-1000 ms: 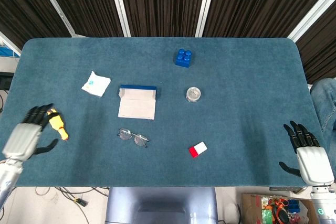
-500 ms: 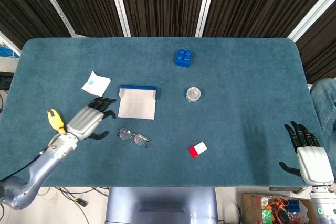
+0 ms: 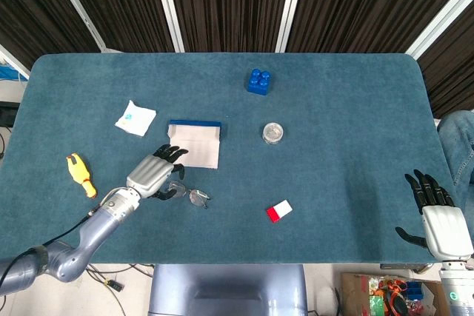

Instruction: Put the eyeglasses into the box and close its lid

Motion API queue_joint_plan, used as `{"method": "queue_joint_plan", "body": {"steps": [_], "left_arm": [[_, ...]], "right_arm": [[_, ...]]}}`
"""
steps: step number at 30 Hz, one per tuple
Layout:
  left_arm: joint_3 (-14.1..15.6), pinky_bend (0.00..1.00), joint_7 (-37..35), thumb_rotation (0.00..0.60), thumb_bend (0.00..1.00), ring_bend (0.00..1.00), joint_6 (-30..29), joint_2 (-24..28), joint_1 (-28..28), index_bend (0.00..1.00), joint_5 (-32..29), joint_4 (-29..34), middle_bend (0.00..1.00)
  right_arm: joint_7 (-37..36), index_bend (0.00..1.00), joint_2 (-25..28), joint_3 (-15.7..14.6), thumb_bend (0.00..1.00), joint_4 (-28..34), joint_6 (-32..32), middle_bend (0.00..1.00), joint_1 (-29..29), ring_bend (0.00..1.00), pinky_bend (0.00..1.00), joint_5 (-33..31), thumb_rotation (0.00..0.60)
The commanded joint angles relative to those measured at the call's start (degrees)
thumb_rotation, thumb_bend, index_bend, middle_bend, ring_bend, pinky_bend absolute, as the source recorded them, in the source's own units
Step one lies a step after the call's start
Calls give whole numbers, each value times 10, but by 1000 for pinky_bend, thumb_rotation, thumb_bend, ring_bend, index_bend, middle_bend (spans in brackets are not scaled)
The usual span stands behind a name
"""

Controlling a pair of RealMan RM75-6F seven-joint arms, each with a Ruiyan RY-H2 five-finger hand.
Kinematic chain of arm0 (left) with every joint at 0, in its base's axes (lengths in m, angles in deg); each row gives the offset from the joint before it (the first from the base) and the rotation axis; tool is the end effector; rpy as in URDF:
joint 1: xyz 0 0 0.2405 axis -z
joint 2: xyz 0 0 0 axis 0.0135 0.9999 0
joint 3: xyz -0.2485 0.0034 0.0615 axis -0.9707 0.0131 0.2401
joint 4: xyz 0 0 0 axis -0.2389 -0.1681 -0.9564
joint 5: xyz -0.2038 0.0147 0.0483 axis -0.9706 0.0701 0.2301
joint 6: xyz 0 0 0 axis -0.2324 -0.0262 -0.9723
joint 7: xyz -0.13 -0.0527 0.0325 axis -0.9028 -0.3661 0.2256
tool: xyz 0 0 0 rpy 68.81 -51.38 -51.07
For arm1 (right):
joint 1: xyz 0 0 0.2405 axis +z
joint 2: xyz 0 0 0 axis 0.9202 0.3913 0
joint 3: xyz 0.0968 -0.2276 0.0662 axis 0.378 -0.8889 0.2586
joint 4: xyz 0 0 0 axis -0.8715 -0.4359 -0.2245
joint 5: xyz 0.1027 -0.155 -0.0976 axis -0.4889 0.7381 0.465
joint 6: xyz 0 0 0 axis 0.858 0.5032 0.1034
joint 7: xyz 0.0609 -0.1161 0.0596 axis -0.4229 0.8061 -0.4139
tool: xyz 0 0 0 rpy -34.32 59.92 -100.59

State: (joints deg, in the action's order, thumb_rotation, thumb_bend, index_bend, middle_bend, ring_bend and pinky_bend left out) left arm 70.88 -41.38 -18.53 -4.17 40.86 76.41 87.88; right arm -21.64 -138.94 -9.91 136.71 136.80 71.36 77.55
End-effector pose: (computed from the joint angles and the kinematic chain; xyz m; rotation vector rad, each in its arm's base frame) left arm -0.1539 0.3271 -0.0020 -2.0665 -1.0029 -0.8318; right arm -0.3117 -0.1808 0.1597 1.3904 -0.8772 0.8637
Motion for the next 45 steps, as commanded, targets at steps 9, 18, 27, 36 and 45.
{"method": "queue_joint_plan", "body": {"steps": [9, 18, 27, 36, 45], "left_arm": [[19, 0, 23, 600, 279, 0, 7, -38, 28, 457, -19, -38, 84], [28, 0, 38, 600, 283, 0, 6, -51, 39, 467, -27, -49, 85], [35, 0, 50, 600, 288, 0, 13, -77, 52, 460, -40, -72, 85], [38, 0, 60, 600, 331, 0, 5, -85, 58, 462, -44, -74, 85], [41, 0, 70, 600, 333, 0, 2, -92, 63, 485, -59, -83, 85]], "right_arm": [[2, 0, 1, 1, 0, 0, -1, 0, 0, 0, 173, -2, 600], [1, 0, 2, 2, 0, 1, -4, 0, 1, 0, 173, -5, 600], [-4, 0, 3, 3, 0, 1, -3, 0, 1, 0, 174, -6, 600], [-9, 0, 5, 2, 0, 3, -5, 0, 1, 0, 173, -6, 600], [-10, 0, 5, 3, 0, 4, -6, 0, 1, 0, 173, -8, 600]]}}
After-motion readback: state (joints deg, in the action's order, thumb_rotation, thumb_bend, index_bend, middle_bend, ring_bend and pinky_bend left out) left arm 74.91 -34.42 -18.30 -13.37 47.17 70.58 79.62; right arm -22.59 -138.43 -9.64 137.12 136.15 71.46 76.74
